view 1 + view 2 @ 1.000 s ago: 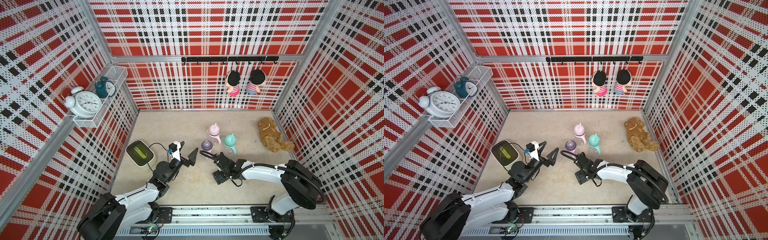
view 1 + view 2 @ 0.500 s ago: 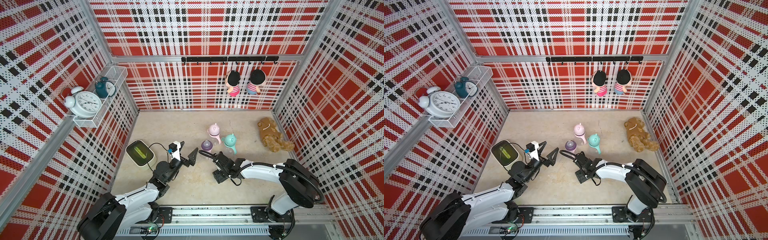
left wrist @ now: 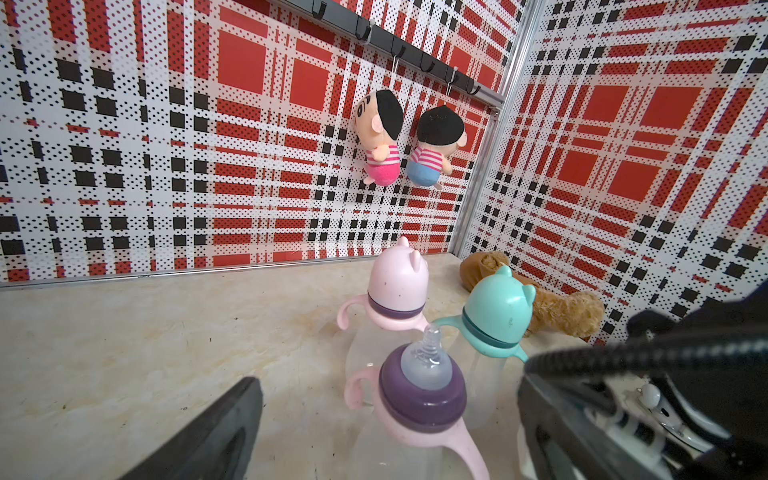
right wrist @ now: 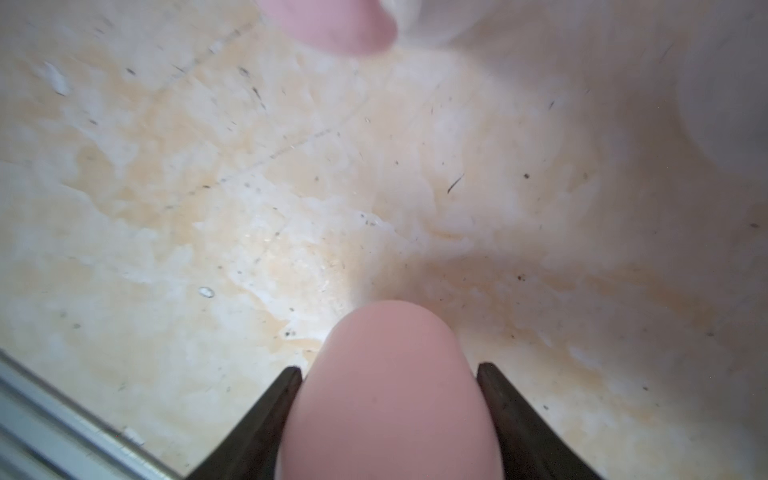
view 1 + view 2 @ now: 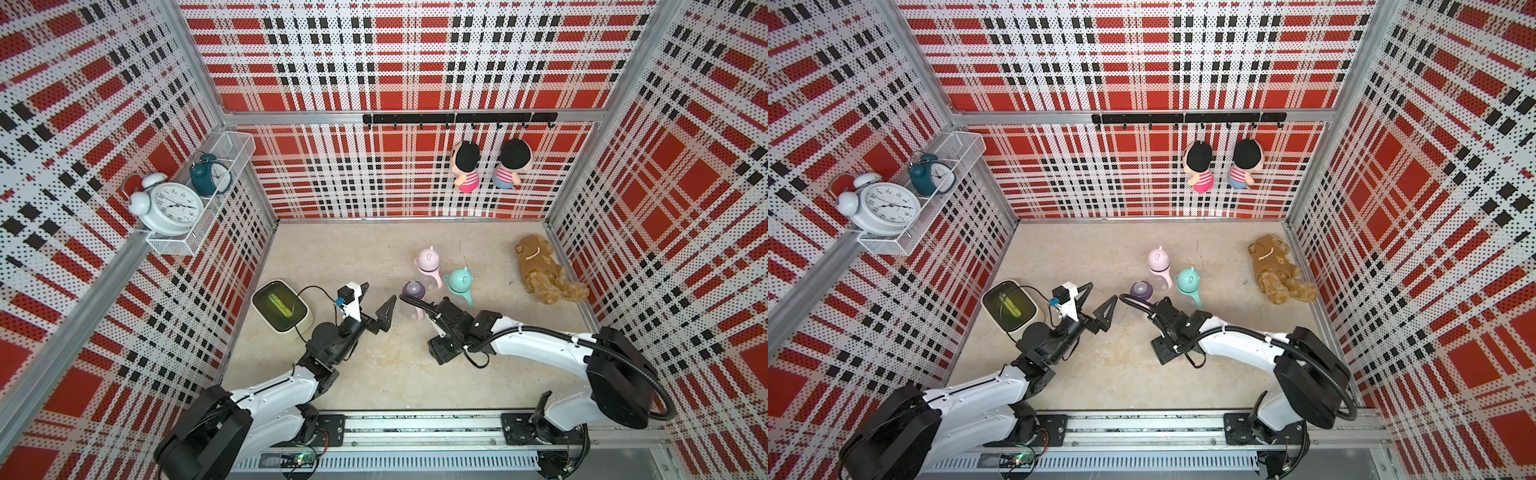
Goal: Assemble the baby bottles
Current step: Pick up the lid from the center of the board, then close the lid on the baby bottle.
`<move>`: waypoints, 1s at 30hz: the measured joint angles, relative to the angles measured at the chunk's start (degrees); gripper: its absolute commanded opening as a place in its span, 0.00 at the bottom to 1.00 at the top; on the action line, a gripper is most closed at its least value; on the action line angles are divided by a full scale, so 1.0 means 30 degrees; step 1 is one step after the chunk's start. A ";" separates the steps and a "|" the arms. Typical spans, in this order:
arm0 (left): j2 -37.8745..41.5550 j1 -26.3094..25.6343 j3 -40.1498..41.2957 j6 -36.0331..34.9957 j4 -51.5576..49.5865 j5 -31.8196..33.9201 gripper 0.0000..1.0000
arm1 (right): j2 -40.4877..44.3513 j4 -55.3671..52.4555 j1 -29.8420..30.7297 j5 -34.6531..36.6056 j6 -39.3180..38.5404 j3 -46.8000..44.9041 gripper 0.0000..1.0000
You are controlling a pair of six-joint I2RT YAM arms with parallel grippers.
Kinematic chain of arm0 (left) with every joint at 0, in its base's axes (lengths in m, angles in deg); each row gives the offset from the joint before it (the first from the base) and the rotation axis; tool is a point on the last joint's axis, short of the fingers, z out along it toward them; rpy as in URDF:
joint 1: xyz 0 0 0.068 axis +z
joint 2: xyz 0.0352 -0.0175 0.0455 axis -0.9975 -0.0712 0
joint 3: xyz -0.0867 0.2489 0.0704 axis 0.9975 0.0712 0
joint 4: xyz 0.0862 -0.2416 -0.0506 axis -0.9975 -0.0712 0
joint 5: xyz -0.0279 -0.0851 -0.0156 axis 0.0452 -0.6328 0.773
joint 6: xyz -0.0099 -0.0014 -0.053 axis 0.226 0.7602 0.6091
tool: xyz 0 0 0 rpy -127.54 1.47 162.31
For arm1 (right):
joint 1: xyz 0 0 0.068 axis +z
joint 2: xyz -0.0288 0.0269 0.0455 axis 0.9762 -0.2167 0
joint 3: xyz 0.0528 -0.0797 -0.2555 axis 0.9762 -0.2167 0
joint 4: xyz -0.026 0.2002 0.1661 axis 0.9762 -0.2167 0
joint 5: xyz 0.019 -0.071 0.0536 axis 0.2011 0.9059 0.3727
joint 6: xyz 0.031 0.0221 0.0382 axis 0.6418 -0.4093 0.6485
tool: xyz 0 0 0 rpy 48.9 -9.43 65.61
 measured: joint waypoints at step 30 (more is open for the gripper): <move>-0.0874 0.0022 -0.0036 0.0233 -0.0036 0.1020 0.98 | -0.4787 -0.3672 -0.2681 0.1035 -0.4131 1.2830 0.71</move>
